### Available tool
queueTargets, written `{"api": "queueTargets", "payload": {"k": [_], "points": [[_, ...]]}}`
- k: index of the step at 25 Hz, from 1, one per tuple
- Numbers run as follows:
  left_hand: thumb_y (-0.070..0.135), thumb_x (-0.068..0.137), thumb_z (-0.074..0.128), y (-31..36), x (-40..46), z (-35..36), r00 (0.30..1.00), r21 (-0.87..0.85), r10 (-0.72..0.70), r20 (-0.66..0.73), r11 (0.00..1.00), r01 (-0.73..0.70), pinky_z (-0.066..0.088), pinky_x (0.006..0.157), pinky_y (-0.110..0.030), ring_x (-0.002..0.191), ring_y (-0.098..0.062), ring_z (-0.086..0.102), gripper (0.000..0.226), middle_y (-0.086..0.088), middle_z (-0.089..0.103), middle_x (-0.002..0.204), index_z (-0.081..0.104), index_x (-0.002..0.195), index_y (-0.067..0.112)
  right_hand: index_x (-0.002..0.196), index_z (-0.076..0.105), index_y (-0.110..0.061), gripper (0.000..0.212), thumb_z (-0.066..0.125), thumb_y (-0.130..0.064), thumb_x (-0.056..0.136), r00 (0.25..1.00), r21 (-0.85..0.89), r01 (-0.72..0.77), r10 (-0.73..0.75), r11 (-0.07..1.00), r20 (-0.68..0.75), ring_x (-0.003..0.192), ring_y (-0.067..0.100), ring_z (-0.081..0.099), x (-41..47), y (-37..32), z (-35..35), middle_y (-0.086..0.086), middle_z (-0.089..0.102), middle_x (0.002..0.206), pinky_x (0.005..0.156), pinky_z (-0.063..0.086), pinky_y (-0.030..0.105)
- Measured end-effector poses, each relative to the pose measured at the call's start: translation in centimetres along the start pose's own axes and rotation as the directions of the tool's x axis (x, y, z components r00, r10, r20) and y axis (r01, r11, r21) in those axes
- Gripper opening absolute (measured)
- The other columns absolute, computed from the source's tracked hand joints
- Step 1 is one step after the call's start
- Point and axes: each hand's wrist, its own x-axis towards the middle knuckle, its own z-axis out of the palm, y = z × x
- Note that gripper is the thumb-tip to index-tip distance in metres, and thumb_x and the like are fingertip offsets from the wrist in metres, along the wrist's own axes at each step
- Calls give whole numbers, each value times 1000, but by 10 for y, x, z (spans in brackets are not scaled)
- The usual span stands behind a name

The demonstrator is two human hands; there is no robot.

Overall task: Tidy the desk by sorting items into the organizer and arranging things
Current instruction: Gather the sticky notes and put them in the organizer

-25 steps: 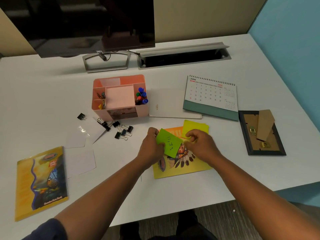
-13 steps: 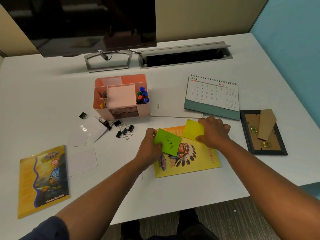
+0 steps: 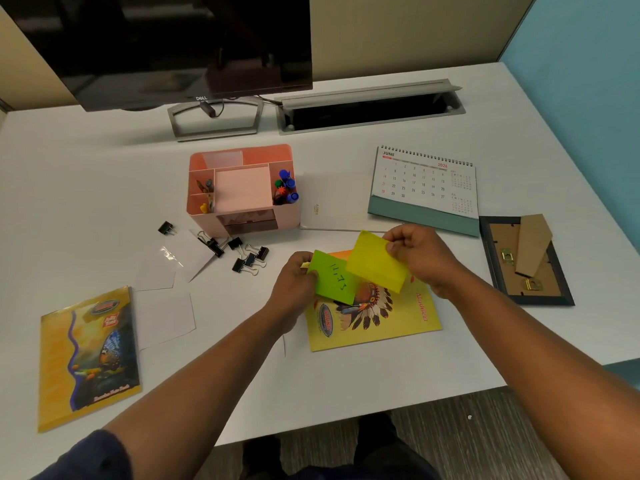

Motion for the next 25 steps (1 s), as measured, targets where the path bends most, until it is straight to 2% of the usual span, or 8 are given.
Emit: {"api": "queueTargets", "payload": {"k": [3,8,10,16,19,21,22,25], "points": [[9,104,39,6,-3,-2,999,-75,-38,38,996,41,51,71,-35,81,-20,60,27,-5,62,96,57,112,26,97,71,-20,15,63,-8,96,998,35,-15,13,999,64,89,12,63,-6,-3,24,2,72,98,74,48,23],[16,106,39,6,-6,-3,992,-241,-94,82,964,111,48,67,-32,89,-22,55,28,-7,60,104,63,111,31,93,69,-22,3,66,-22,94,994,-92,68,-76,993,-83,98,10,55,-12,2,56,-6,61,105,84,45,31],[19,106,39,6,-7,-3,991,-272,-101,86,955,121,50,67,-31,92,-23,55,27,-8,60,109,62,113,30,94,66,-23,4,64,-25,96,993,-69,69,-75,995,-90,95,7,53,-15,2,63,-12,58,102,78,43,29],[32,103,53,7,-18,4,992,-164,40,117,986,-20,55,73,-31,95,-20,66,23,-6,66,112,53,125,25,98,64,-27,5,67,-26,94,971,-88,180,-192,980,-144,96,4,56,-22,2,77,-10,62,102,81,47,31],[17,102,55,6,-18,1,988,-242,142,61,962,-124,59,75,-36,92,-23,72,20,-10,71,108,54,121,18,121,54,-40,38,71,-24,91,982,125,152,-136,980,-129,104,14,58,-23,0,76,-10,57,123,83,56,36],[15,102,55,7,-17,-2,983,-274,183,25,947,-169,61,80,-39,97,-24,72,18,-6,72,111,54,119,18,128,52,-35,45,69,-12,93,996,337,75,-57,938,-63,105,20,63,-24,1,72,-3,61,123,80,59,34],[14,102,55,7,-17,-2,978,-235,207,4,951,-200,61,81,-39,98,-24,72,16,-5,71,110,53,117,19,125,56,-28,39,66,-6,94,997,365,76,-67,928,-38,104,22,66,-25,2,70,1,66,117,80,59,31],[14,103,52,3,-18,3,929,92,351,-116,935,-342,62,75,-39,92,-21,68,15,1,64,102,49,109,28,109,64,-22,24,61,-3,96,973,133,223,-212,966,-92,96,16,65,-30,4,69,-1,69,101,76,56,23]]}}
